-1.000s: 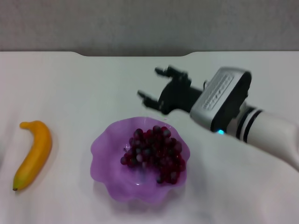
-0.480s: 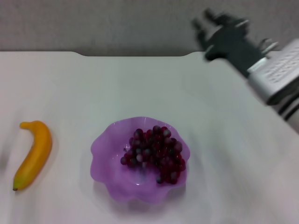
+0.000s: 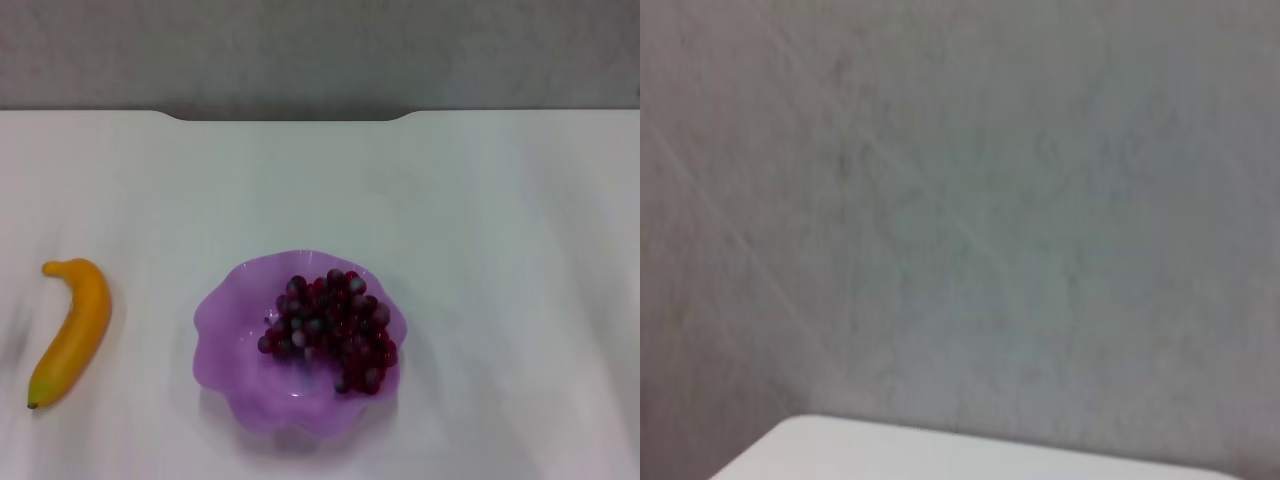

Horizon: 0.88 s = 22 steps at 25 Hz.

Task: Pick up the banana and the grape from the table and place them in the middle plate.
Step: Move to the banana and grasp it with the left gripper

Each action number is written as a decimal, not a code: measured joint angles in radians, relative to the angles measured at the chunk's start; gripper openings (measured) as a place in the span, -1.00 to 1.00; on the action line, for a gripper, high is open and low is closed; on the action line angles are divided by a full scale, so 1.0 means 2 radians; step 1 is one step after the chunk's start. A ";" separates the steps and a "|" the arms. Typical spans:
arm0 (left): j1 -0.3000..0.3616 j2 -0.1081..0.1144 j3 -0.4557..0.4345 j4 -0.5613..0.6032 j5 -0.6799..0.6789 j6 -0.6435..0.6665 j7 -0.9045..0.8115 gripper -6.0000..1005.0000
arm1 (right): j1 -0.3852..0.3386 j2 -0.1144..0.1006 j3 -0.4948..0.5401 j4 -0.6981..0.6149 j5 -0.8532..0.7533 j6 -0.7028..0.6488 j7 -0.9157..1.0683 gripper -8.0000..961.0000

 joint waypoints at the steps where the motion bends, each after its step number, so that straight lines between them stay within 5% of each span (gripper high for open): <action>1: 0.001 0.000 0.000 -0.001 0.002 0.009 -0.005 0.72 | -0.007 0.000 0.001 0.000 0.007 -0.009 0.000 -0.93; 14: 0.008 0.002 0.021 -0.047 0.078 0.013 -0.054 0.72 | -0.125 0.002 -0.035 0.054 0.077 -0.164 0.009 -0.99; 22: 0.003 0.002 0.042 -0.050 0.081 -0.009 -0.054 0.72 | -0.132 0.001 -0.066 0.079 0.160 -0.173 0.041 -0.99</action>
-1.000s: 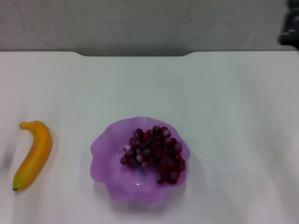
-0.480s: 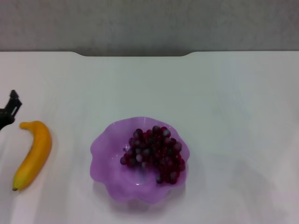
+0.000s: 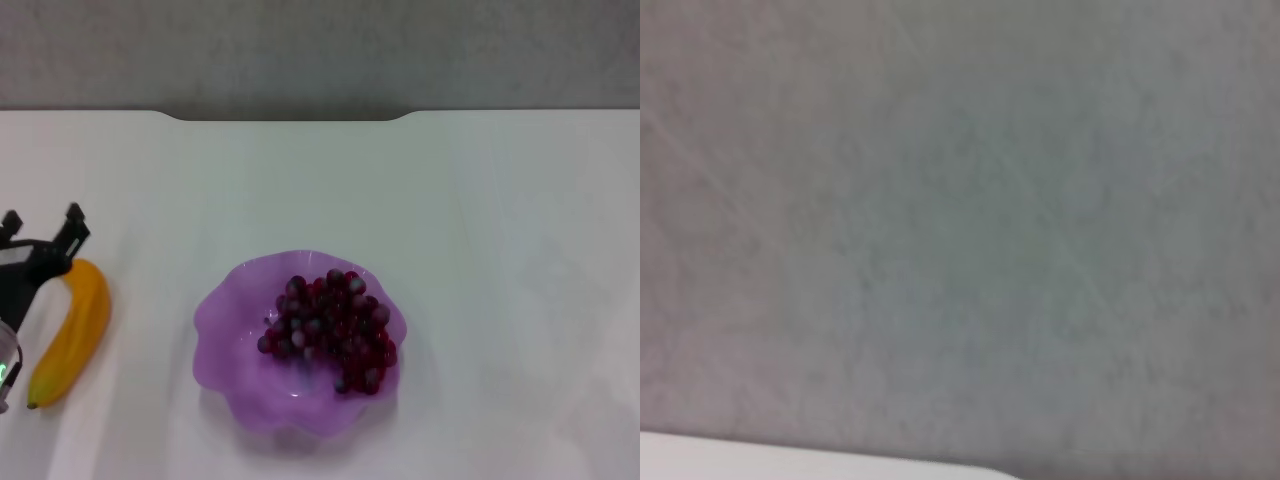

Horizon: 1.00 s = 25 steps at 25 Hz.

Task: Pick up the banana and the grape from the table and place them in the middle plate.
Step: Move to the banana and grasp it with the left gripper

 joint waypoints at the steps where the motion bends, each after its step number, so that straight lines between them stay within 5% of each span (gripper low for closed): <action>1: -0.001 0.000 0.002 0.001 0.000 -0.005 0.001 0.72 | 0.002 0.000 -0.003 0.003 0.001 0.000 0.006 -0.99; 25: -0.022 -0.001 0.005 0.026 0.010 -0.104 0.010 0.72 | 0.025 -0.002 -0.024 0.015 0.004 0.024 0.032 -0.99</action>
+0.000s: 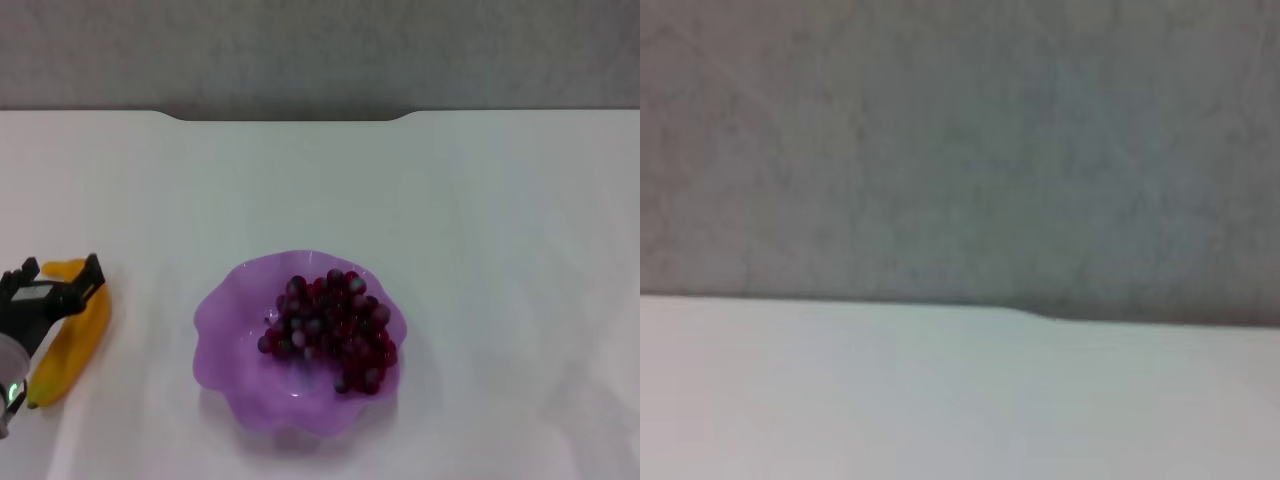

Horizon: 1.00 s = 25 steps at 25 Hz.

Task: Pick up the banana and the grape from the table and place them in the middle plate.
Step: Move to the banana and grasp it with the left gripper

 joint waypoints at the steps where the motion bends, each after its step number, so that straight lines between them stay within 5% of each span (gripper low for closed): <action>1: 0.002 -0.001 0.003 0.002 0.000 -0.005 -0.001 0.72 | 0.000 0.000 0.001 0.001 0.000 0.000 0.000 -0.99; 12: 0.024 -0.005 0.061 -0.024 -0.005 -0.021 -0.002 0.72 | 0.000 0.001 0.003 0.006 0.000 0.000 0.001 -0.99; 25: 0.022 -0.004 0.062 -0.022 -0.006 -0.022 0.009 0.72 | 0.004 0.000 -0.001 0.009 0.000 -0.002 0.005 -0.99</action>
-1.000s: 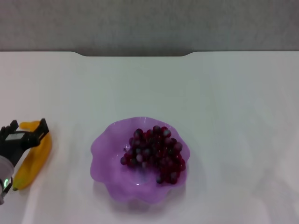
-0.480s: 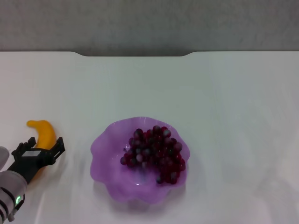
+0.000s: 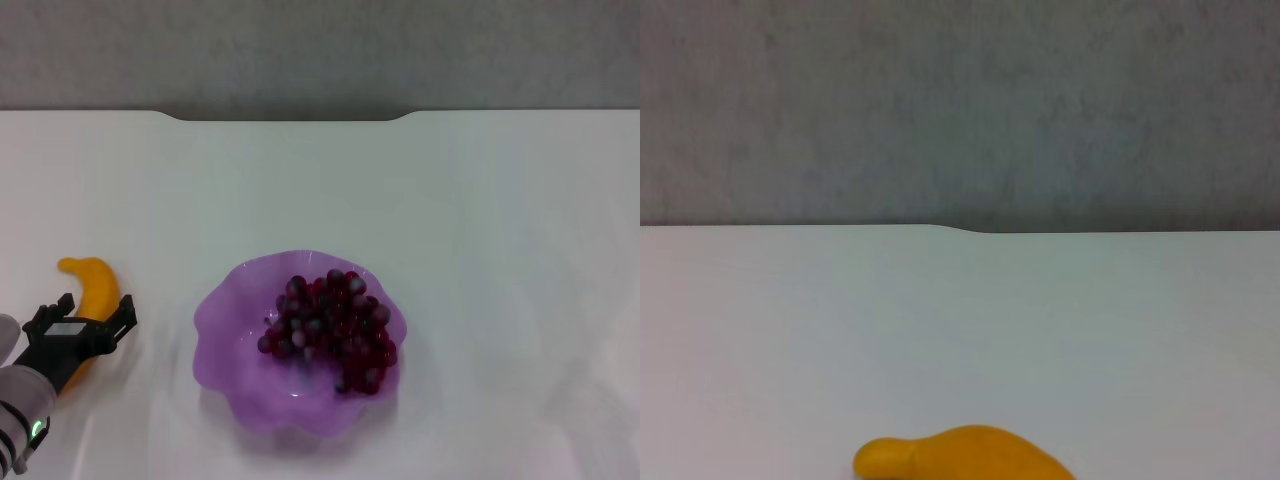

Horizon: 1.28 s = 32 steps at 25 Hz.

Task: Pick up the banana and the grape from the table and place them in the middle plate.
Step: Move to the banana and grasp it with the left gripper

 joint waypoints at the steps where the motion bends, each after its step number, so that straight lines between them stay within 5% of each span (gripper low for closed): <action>1: 0.000 0.000 0.000 0.000 0.000 0.000 0.001 0.72 | 0.000 0.000 0.000 0.000 0.000 0.000 0.000 -0.99; 32: -0.002 -0.002 0.001 0.008 0.000 -0.012 0.017 0.72 | 0.005 0.000 0.000 0.000 0.000 0.001 0.014 -0.99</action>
